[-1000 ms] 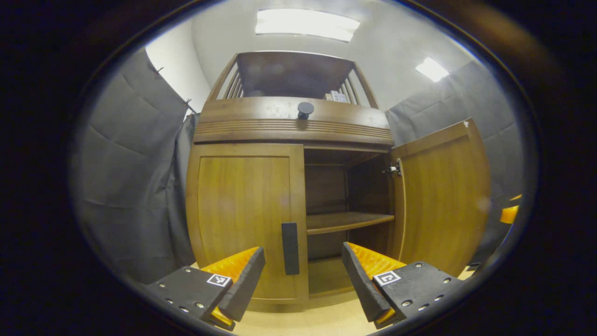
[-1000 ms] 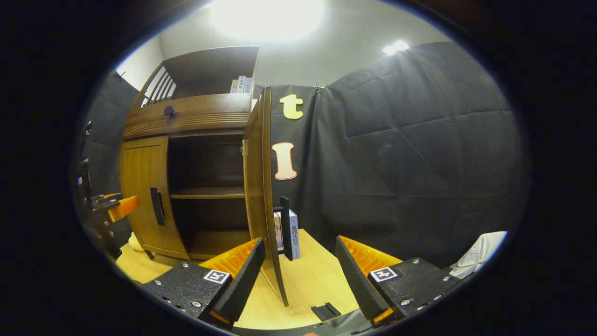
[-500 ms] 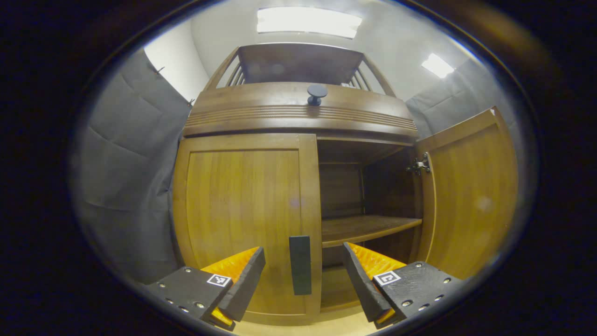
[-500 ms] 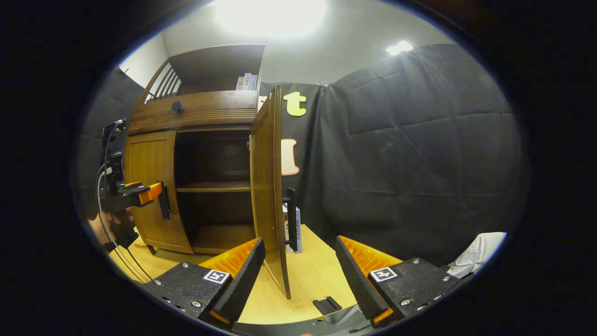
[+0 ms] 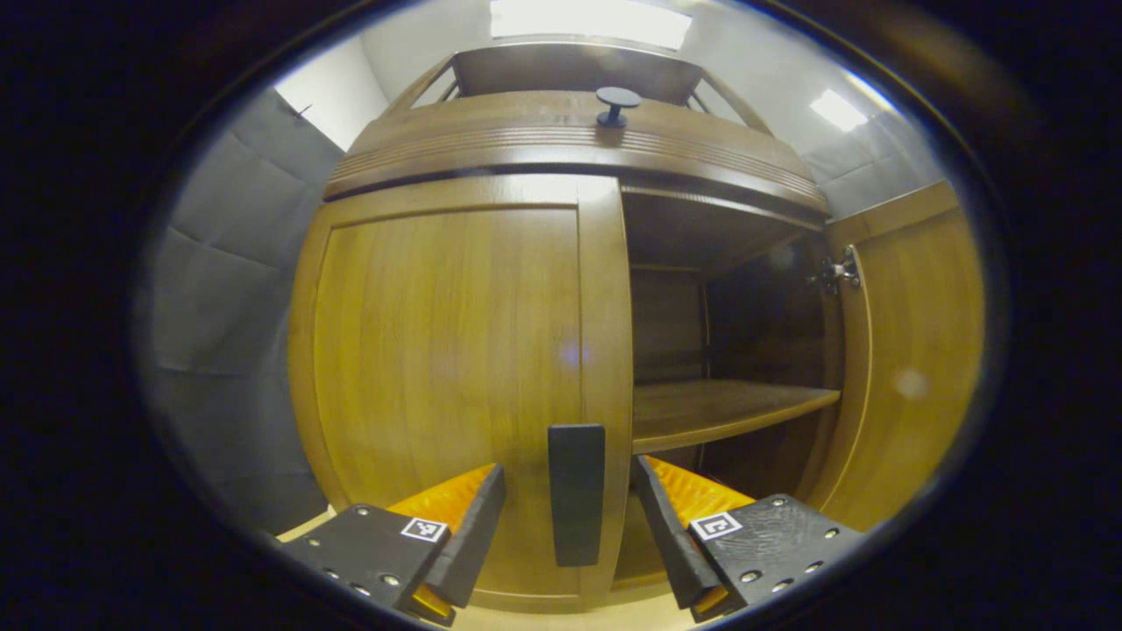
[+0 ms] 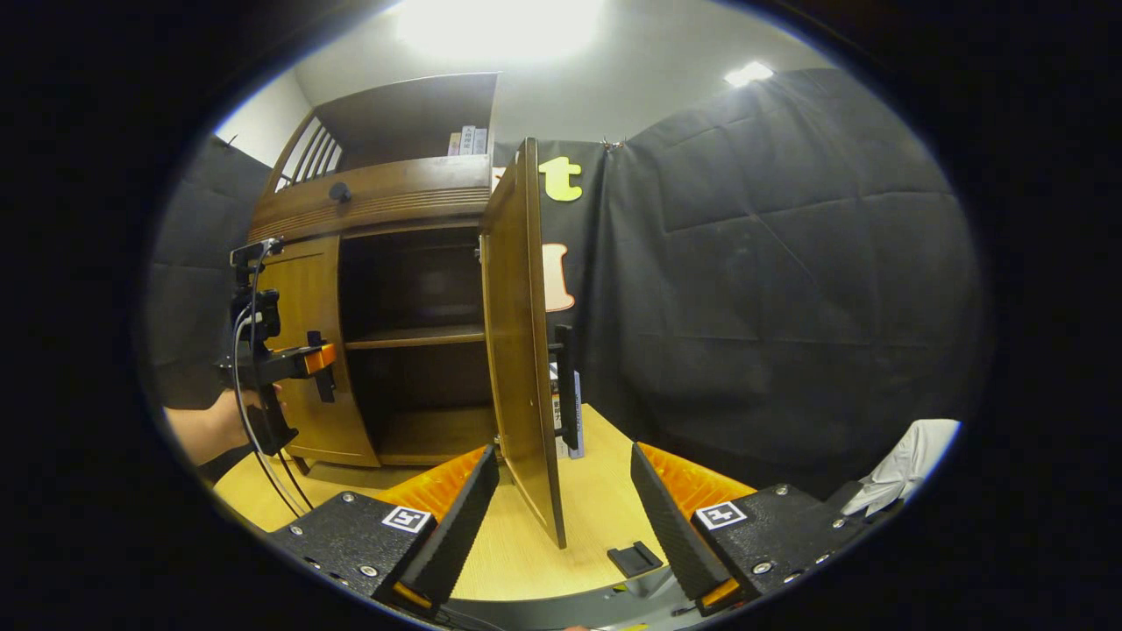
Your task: Open the right door of the double-door shoe cabinet with the right hand, and open the left door with the left hand.
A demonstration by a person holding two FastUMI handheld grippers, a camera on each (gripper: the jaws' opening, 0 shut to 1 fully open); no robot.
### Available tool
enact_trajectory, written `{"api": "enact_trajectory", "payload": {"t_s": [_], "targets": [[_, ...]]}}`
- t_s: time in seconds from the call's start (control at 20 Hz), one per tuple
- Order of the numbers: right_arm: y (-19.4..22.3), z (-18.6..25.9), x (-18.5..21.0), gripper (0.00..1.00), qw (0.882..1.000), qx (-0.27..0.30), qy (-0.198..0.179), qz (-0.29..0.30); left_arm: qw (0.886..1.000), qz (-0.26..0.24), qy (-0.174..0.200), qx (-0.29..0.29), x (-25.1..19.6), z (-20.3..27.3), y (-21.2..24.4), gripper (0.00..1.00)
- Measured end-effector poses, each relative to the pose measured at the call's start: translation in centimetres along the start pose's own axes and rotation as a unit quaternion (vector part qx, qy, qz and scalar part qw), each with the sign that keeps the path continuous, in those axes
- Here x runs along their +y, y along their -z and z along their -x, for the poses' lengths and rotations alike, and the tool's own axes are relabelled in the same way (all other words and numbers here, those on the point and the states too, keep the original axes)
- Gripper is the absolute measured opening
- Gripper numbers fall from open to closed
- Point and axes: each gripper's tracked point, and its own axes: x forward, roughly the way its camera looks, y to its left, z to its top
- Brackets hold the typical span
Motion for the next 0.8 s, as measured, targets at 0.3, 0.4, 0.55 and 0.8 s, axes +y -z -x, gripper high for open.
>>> {"api": "enact_trajectory", "payload": {"t_s": [0.3, 0.4, 0.55, 0.8], "targets": [[0.4, -0.6, -0.7, 0.94, 1.000, 0.005, -0.009, -0.004, 0.999, 0.002, -0.014, 0.033, 1.4, -2.4, 2.2, 0.58], [0.5, -1.0, -0.7, 0.94, 1.000, 0.007, -0.016, -0.005, 0.999, 0.009, 0.000, 0.041, 0.4, -2.9, 2.8, 0.57], [0.7, -1.6, -0.6, 0.94, 0.999, 0.007, -0.031, -0.008, 0.999, -0.003, -0.008, 0.051, 0.6, -2.3, 2.8, 0.24], [0.9, -2.2, 0.3, 0.93, 0.998, 0.004, -0.059, -0.014, 0.998, 0.012, -0.012, 0.053, 0.6, -1.6, 2.5, 0.23]]}}
